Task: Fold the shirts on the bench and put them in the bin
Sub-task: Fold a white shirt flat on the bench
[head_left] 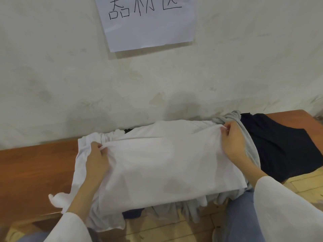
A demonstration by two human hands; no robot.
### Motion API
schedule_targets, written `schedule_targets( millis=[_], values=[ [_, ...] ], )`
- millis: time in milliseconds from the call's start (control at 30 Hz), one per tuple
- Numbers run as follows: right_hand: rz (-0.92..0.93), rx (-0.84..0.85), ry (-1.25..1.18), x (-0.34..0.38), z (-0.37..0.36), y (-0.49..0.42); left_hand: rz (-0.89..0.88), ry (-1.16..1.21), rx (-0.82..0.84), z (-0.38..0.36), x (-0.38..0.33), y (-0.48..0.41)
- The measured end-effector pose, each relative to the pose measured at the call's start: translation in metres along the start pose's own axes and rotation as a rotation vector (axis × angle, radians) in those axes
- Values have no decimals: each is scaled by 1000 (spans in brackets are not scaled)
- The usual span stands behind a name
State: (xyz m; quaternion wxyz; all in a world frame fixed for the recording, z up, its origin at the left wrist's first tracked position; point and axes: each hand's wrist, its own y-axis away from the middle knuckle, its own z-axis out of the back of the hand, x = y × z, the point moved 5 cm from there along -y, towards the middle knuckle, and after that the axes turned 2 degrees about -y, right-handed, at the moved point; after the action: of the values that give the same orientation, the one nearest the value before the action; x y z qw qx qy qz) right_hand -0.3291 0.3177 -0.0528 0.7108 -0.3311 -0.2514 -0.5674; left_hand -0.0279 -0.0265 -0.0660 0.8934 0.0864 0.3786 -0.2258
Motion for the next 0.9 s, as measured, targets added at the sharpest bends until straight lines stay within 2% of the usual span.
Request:
schedule_targets(
  millis=[67, 167, 200, 267, 333, 367, 433, 533, 600, 733, 833, 900],
  values=[
    [-9, 39, 57, 3, -6, -8, 33, -5, -32, 2, 5, 0],
    [1, 277, 295, -1, -24, -17, 54, -72, -18, 0, 6, -2],
    [14, 293, 328, 0, -28, -20, 37, -156, -24, -1, 4, -4],
    [63, 253, 295, 14, -34, -28, -48, -348, -97, -1, -10, -10],
    [99, 314, 219, 36, -51, -33, -185, -414, -117, -9, -34, -23],
    [108, 385, 200, 47, -63, -34, -233, -404, -63, -19, -45, -32],
    [109, 507, 221, 64, -86, -36, -229, -407, 146, -46, -63, -52],
    [56, 593, 329, 76, -108, -44, -175, -638, 409, -72, -82, -76],
    [-6, 625, 342, 79, -116, -48, -116, -642, 500, -80, -90, -91],
    [-155, 661, 239, 78, -126, -54, 42, -463, 656, -97, -93, -102],
    [-169, 672, 217, 80, -130, -58, 93, -462, 690, -105, -96, -106],
    [-161, 696, 233, 82, -134, -60, 166, -349, 744, -108, -102, -108]
  ],
)
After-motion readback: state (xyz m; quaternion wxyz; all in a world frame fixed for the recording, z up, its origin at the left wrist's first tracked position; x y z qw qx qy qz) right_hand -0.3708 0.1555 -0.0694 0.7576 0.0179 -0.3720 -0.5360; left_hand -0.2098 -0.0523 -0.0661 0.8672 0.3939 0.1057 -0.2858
